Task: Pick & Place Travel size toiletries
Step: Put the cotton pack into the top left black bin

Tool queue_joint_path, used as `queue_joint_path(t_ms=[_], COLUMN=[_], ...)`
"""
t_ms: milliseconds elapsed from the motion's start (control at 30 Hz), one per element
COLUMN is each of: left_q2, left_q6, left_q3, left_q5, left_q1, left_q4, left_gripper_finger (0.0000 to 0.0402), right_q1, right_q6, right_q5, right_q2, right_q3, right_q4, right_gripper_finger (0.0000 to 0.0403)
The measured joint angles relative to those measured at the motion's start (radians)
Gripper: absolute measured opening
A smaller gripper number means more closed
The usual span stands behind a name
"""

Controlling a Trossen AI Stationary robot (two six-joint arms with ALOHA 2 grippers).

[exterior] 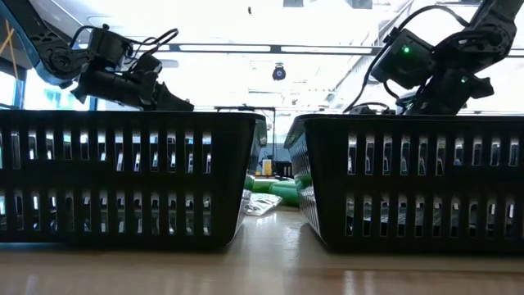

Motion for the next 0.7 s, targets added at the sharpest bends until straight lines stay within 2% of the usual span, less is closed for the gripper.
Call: queue_joint_path(t_ms=[67, 300, 700], left_q2=[0.000, 0.000, 0.000], left_q6=[0.000, 0.000, -0.007], left_q3=[0.000, 0.000, 0.000], left_q5=[0.000, 0.000, 0.001], left_q1=[0.000, 0.000, 0.000], left_q4=[0.000, 0.000, 0.002], left_gripper_finger=[0.0125, 0.0125, 0.0125], right_q1=[0.000, 0.013, 0.047], right_q6=[-0.018, -0.067, -0.216], right_q5=[-0.031, -0.121, -0.086], right_q2=[-0.005, -0.079, -0.323], right_q3=[0.000, -0.003, -0.002], right_q4=[-0.001, -0.041, -0.087], right_gripper_finger=[0.0013, 0.0006, 0.0004])
